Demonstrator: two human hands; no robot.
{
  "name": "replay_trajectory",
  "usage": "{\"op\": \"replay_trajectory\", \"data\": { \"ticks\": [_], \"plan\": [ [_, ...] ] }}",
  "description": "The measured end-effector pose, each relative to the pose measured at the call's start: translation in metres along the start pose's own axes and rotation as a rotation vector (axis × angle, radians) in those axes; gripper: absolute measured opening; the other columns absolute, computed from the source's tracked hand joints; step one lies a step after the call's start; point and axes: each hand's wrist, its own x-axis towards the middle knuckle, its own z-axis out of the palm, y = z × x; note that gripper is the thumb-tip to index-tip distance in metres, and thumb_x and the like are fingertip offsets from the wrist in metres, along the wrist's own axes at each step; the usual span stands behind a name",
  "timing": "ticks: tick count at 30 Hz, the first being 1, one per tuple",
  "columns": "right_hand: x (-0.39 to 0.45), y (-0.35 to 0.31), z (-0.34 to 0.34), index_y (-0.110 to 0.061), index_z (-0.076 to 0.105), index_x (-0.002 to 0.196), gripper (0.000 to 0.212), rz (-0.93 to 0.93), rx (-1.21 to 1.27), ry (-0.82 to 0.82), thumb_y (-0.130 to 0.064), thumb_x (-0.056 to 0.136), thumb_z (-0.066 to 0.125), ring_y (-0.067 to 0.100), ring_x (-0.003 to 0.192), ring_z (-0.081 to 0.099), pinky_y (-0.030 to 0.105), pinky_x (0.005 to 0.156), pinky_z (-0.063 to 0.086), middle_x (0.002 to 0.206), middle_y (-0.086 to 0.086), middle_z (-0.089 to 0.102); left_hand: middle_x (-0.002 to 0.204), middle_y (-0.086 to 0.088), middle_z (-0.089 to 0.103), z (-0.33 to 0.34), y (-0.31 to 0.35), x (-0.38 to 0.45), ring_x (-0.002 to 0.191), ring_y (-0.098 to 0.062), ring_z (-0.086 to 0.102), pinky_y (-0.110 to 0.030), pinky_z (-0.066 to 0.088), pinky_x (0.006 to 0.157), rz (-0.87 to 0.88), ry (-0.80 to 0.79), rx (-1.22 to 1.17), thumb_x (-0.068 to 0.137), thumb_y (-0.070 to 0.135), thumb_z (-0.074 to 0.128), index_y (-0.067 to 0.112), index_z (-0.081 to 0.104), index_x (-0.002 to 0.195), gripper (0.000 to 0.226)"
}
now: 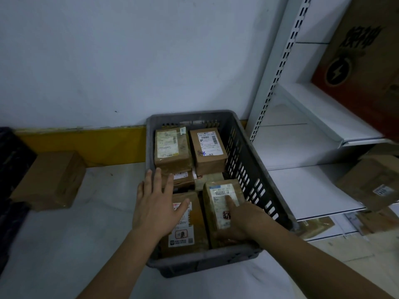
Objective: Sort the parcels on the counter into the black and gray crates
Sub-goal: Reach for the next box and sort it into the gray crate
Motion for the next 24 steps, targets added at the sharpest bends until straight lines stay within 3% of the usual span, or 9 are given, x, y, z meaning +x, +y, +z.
{"op": "replay_trajectory", "data": {
  "ticks": [4, 9, 12, 14, 20, 24],
  "plan": [
    [-0.001, -0.003, 0.002, -0.029, -0.026, 0.167, 0.137, -0.001, 0.019, -0.004, -0.093, 0.081, 0.059, 0.041, 0.155, 0.032, 0.051, 0.125, 0.036, 0.174, 0.027, 0.013, 0.179, -0.013, -0.003, -0.001, 0.000, 0.001, 0.164, -0.036, -0.008, -0.056, 0.008, 0.132, -0.001, 0.001, 0.004, 0.096, 0.085, 0.017, 0.026, 0.010, 0.171, 0.096],
    [-0.004, -0.006, 0.007, -0.031, -0.027, 0.167, 0.134, 0.022, -0.030, 0.023, -0.099, 0.080, 0.049, 0.043, 0.151, 0.038, 0.052, 0.120, 0.040, 0.171, 0.028, 0.016, 0.179, -0.013, -0.001, -0.002, -0.001, 0.001, 0.164, -0.035, -0.006, -0.056, 0.009, 0.132, -0.002, -0.001, -0.016, 0.097, 0.083, 0.023, 0.026, 0.013, 0.171, 0.094],
    [-0.011, -0.004, 0.002, -0.032, -0.024, 0.168, 0.125, 0.052, -0.064, 0.068, -0.100, 0.083, 0.038, 0.048, 0.151, 0.038, 0.055, 0.118, 0.043, 0.175, 0.030, 0.002, 0.179, -0.012, -0.002, -0.005, 0.000, 0.000, 0.165, -0.033, -0.005, -0.055, 0.009, 0.133, -0.001, 0.010, -0.078, 0.099, 0.081, 0.028, 0.026, 0.015, 0.171, 0.091],
    [-0.016, -0.006, -0.007, -0.031, -0.018, 0.170, 0.117, 0.057, -0.068, 0.165, -0.097, 0.087, 0.030, 0.051, 0.155, 0.031, 0.058, 0.118, 0.042, 0.176, 0.028, -0.008, 0.180, -0.011, -0.001, -0.011, -0.002, 0.001, 0.165, -0.032, -0.003, -0.055, 0.008, 0.133, -0.018, 0.031, -0.124, 0.099, 0.080, 0.029, 0.026, 0.016, 0.171, 0.090],
    [-0.036, -0.060, -0.027, -0.026, 0.001, 0.173, 0.095, -0.100, 0.015, 0.607, -0.085, 0.099, 0.015, 0.042, 0.165, -0.001, 0.062, 0.131, 0.015, 0.180, 0.018, -0.004, 0.179, -0.013, 0.003, -0.028, -0.043, -0.005, 0.165, -0.034, 0.001, -0.058, 0.008, 0.132, -0.108, 0.095, -0.082, 0.100, 0.079, 0.027, 0.026, 0.018, 0.170, 0.089],
    [-0.043, -0.123, -0.019, -0.028, 0.005, 0.173, 0.092, -0.230, 0.096, 0.719, -0.083, 0.099, 0.009, 0.038, 0.166, -0.009, 0.059, 0.133, 0.007, 0.180, 0.015, -0.007, 0.179, -0.014, 0.007, -0.029, -0.099, -0.024, 0.164, -0.036, 0.007, -0.059, 0.010, 0.130, -0.199, 0.094, -0.066, 0.100, 0.077, 0.028, 0.024, 0.023, 0.170, 0.088]
  ]
}}
